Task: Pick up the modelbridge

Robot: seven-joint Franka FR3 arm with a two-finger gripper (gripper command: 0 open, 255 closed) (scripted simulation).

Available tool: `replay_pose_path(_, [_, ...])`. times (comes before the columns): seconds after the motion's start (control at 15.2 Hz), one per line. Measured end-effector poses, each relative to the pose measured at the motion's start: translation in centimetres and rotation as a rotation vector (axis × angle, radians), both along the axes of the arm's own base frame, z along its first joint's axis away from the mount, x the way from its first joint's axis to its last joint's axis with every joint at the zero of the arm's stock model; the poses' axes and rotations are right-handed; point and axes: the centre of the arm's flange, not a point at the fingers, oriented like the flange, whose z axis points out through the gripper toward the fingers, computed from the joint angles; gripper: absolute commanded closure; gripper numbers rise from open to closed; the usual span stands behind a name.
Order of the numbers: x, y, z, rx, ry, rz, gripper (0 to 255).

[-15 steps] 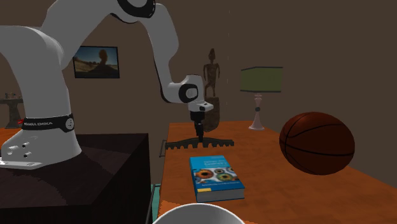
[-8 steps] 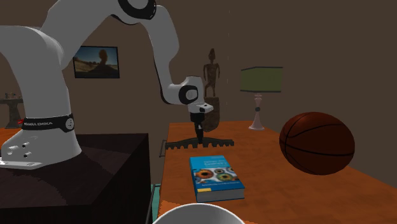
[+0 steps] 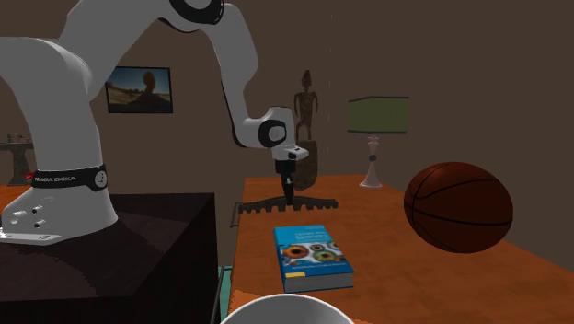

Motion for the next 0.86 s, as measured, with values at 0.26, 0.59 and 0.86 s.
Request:
replay_pose_path(0.26, [0.0,0.0,1.9,0.000,0.000,0.000,255])
replay_pose_path(0.59, [0.0,-0.1,4.6,0.000,0.000,0.000,255])
replay_pose_path(0.86, [0.0,0.1,6.4,0.000,0.000,0.000,255])
